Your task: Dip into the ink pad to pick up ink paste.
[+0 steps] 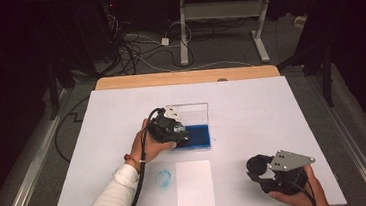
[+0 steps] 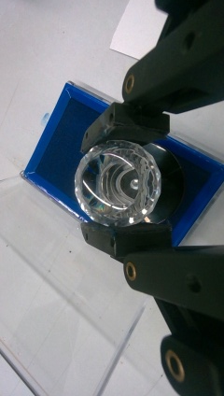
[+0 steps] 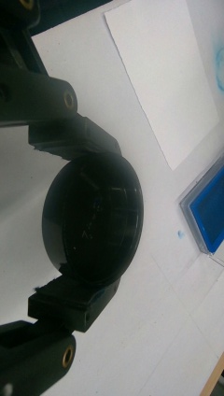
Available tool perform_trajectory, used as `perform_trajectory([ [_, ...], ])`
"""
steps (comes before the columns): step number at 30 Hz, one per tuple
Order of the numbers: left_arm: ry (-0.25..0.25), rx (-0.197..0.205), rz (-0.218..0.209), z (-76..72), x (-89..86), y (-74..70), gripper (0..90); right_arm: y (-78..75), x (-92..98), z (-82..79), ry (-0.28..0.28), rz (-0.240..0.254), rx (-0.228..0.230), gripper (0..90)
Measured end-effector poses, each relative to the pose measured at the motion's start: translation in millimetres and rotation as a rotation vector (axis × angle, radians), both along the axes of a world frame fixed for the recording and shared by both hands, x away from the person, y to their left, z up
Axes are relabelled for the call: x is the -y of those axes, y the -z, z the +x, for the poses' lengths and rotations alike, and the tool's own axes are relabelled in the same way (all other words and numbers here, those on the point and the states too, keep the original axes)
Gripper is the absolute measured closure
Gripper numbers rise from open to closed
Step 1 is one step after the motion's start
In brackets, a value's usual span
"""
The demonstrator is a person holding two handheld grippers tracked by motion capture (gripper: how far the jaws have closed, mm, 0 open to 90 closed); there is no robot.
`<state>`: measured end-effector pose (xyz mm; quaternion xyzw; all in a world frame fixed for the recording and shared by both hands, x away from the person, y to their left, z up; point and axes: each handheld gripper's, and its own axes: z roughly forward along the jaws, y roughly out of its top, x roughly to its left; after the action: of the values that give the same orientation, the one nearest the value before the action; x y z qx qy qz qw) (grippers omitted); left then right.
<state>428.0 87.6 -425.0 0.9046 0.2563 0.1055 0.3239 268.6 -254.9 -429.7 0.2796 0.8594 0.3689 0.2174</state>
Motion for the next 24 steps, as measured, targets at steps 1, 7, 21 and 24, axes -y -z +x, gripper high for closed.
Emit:
perform_trajectory([
  [1, 0.002, 0.003, 0.004, -0.4, 0.5, -0.1, 54.4, -0.1, -0.1, -0.2, 0.0, 0.0, 0.0, 38.8],
  [7, 0.0, -0.024, -0.007, 2.4, -3.8, -2.4, 54.5, -1.7, -0.3, -1.9, -0.002, 0.005, 0.003, 38.8],
  [21, -0.019, 0.035, -0.089, -7.8, -17.5, -17.4, 54.5, -1.8, 1.0, -0.7, -0.002, 0.007, 0.009, 38.7],
  [24, -0.017, 0.048, -0.108, -11.3, -22.6, -20.7, 54.5, -3.0, 1.2, -1.1, 0.008, 0.012, 0.019, 38.7],
])
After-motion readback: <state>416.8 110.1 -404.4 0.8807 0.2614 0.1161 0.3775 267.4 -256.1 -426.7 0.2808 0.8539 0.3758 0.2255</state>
